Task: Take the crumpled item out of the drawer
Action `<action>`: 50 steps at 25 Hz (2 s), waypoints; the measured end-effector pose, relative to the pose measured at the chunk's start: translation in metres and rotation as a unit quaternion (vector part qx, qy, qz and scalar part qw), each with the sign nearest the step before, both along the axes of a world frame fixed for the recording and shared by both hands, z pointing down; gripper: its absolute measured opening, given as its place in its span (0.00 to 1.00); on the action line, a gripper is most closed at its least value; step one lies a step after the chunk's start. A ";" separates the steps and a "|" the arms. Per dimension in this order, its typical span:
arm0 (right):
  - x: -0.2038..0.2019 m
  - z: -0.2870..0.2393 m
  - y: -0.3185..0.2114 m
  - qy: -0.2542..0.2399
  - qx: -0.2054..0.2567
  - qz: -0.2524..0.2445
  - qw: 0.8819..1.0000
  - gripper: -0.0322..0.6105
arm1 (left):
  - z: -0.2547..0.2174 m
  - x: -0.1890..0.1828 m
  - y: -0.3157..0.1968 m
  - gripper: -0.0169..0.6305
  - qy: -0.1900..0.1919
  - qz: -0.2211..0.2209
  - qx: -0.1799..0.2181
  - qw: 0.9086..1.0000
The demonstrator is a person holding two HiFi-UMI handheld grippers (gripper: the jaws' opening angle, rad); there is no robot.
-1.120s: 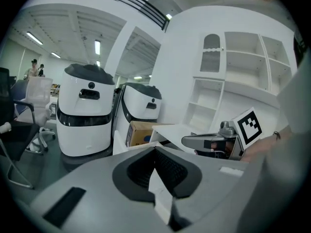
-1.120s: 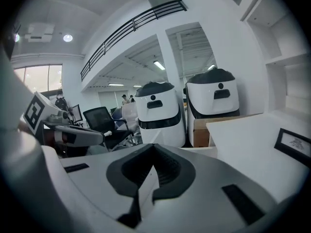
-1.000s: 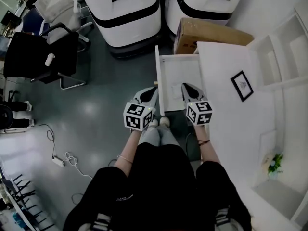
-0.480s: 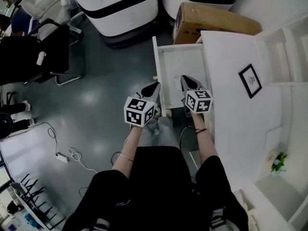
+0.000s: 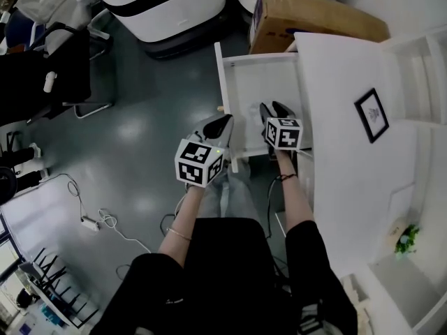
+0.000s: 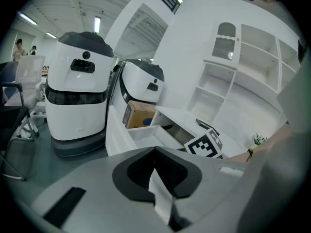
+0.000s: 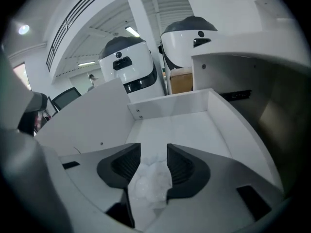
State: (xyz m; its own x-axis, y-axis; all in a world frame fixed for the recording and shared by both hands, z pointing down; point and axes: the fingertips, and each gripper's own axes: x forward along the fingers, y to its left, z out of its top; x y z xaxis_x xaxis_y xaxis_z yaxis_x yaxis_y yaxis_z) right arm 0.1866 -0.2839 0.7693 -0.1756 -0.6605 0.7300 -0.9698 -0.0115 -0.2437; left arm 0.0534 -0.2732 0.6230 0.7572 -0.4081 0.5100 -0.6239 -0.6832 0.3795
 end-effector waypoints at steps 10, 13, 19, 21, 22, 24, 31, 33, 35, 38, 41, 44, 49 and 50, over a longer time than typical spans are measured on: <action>0.011 0.039 -0.013 -0.005 -0.050 0.009 0.999 0.42 | 0.001 0.009 -0.007 0.02 0.008 -0.002 0.004 1.000; 0.009 0.050 -0.007 -0.007 -0.076 0.008 0.997 0.42 | -0.003 0.011 -0.010 0.02 0.010 -0.004 0.008 1.000; 0.004 0.065 0.004 0.003 -0.118 0.002 0.993 0.32 | -0.006 0.012 -0.014 0.02 0.011 -0.010 0.016 1.000; 0.003 0.066 0.004 0.005 -0.121 -0.002 0.993 0.30 | -0.006 0.011 -0.013 0.02 0.010 -0.012 0.016 1.000; 0.004 0.066 0.004 0.007 -0.121 -0.002 0.993 0.29 | -0.007 0.011 -0.012 0.02 0.010 -0.013 0.016 1.000; 0.004 0.065 0.005 0.007 -0.122 -0.003 0.992 0.26 | -0.007 0.012 -0.012 0.02 0.010 -0.014 0.016 1.000; 0.001 0.055 0.004 0.013 -0.117 -0.028 0.993 0.11 | -0.009 0.013 -0.009 0.02 0.012 -0.014 0.017 1.000; -0.002 0.046 0.004 0.010 -0.108 -0.037 0.993 0.10 | -0.011 0.012 -0.008 0.02 0.012 -0.015 0.018 1.000; -0.005 0.034 0.004 0.010 -0.095 -0.046 0.994 0.10 | -0.015 0.012 -0.009 0.02 0.012 -0.015 0.021 1.000; -0.010 0.014 0.004 -0.001 -0.074 -0.049 0.996 0.10 | -0.024 0.012 -0.013 0.02 0.015 -0.016 0.028 0.999; -0.019 -0.008 0.004 -0.018 -0.047 -0.053 0.997 0.10 | -0.035 0.009 -0.014 0.02 0.020 -0.018 0.038 0.999; -0.024 -0.034 0.003 -0.023 -0.019 -0.053 0.998 0.10 | -0.048 0.002 -0.018 0.02 0.024 -0.036 0.049 0.998; -0.028 -0.098 -0.004 -0.042 0.057 -0.041 0.997 0.10 | -0.078 0.002 -0.018 0.02 0.043 -0.039 0.078 0.995; -0.030 -0.113 -0.005 -0.043 0.074 -0.043 0.995 0.10 | -0.084 0.001 -0.019 0.02 0.047 -0.042 0.082 0.995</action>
State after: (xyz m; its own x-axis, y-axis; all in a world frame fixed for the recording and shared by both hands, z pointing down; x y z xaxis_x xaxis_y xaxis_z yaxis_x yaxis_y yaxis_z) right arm 0.1571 -0.2889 0.6565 -0.2943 -0.7397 0.6052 -0.9410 0.1135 -0.3189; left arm 0.0545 -0.2923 0.5387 0.7581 -0.5441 0.3595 -0.6486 -0.6870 0.3278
